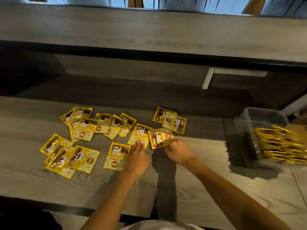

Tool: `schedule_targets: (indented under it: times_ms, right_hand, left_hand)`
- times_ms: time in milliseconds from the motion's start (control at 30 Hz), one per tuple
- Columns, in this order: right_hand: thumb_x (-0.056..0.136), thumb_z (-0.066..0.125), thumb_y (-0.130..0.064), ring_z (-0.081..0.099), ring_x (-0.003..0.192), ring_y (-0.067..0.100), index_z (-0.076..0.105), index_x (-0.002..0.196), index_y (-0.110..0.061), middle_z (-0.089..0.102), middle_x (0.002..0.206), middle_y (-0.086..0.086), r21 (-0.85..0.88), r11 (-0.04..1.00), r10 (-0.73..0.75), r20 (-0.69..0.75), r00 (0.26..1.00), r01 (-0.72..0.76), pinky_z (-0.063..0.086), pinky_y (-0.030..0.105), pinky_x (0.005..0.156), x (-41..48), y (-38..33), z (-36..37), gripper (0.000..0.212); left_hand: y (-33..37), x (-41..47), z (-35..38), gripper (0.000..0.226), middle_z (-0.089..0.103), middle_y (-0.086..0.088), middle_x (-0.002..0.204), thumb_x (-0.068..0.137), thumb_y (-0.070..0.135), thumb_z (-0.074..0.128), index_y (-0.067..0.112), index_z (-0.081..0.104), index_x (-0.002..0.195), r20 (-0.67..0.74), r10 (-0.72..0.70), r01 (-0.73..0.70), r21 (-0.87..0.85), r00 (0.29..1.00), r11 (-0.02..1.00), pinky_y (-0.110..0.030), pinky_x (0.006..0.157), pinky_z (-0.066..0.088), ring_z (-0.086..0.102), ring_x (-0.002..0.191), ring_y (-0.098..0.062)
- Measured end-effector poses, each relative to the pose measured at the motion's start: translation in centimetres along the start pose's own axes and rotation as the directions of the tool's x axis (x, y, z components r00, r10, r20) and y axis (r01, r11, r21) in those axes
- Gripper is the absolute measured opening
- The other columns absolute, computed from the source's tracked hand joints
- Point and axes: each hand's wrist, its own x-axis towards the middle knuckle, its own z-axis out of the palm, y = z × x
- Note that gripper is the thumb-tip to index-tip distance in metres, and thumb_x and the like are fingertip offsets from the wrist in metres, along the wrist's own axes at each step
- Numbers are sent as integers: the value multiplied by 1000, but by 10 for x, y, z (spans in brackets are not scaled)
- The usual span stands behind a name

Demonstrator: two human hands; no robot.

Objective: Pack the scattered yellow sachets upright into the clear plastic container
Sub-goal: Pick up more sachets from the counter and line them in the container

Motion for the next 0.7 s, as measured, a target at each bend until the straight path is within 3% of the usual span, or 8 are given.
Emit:
schedule_targets:
  times_ms: [67,167,267,333,433,500,567,700]
  right_hand:
    - [88,47,-15,63,93,32,64,98,-9,68,99,17,35,997,66,-65,996,-64,46,38,96,-12,14,1,21]
    - [89,49,-17,63,90,31,68,88,-5,71,92,16,92,978,203,-182,962,-189,38,36,105,-27,33,2,22]
    - [91,53,-19,60,104,28,62,111,-8,65,112,12,236,939,314,-288,905,-251,49,40,94,-32,35,1,25]
    - [89,59,-25,46,123,27,45,133,-11,47,135,11,207,949,289,-259,922,-239,41,37,103,-29,30,1,48]
    - [83,65,-31,22,140,29,25,144,-15,21,152,9,49,975,218,-67,974,-215,26,38,115,-23,28,3,75]
    - [80,69,-30,15,143,30,19,146,-18,13,156,7,-34,976,215,52,975,-214,22,41,117,-21,32,1,84]
    - [76,73,-26,18,141,30,19,146,-18,17,154,8,-91,978,197,106,975,-188,27,42,115,-23,37,-6,89]
    - [67,80,-24,35,127,30,32,135,-15,34,135,14,-189,953,250,43,967,-238,40,39,103,-29,43,-14,83]
  left_hand:
    - [0,-5,3,48,24,-9,155,98,22,33,6,32,143,-41,93,-92,30,995,995,-30,115,21,20,144,-20]
    - [-2,-12,7,38,47,-8,143,96,20,38,5,55,127,-133,144,-150,-32,981,988,-31,100,40,44,131,-22]
    - [4,-14,3,31,60,-12,123,96,20,40,4,61,112,-209,63,-85,-96,976,992,-37,80,46,60,105,-32]
    - [9,-10,2,32,53,-13,124,96,26,43,5,55,116,-235,22,-51,-118,972,992,-37,86,44,54,111,-31]
    - [15,-3,5,72,24,-14,150,89,42,54,8,22,144,-123,-65,55,-80,990,995,-37,111,27,26,138,-30]
    - [18,-1,9,89,12,-15,156,86,45,58,8,8,148,-31,-93,90,-100,995,991,-39,117,17,13,145,-30]
    - [20,-1,13,90,13,-13,157,85,41,61,9,6,149,-6,-63,62,-99,998,993,-39,118,16,11,146,-27]
    - [25,-10,14,88,27,-9,151,82,38,66,13,13,148,-36,-52,49,-88,998,995,-39,113,24,23,141,-26]
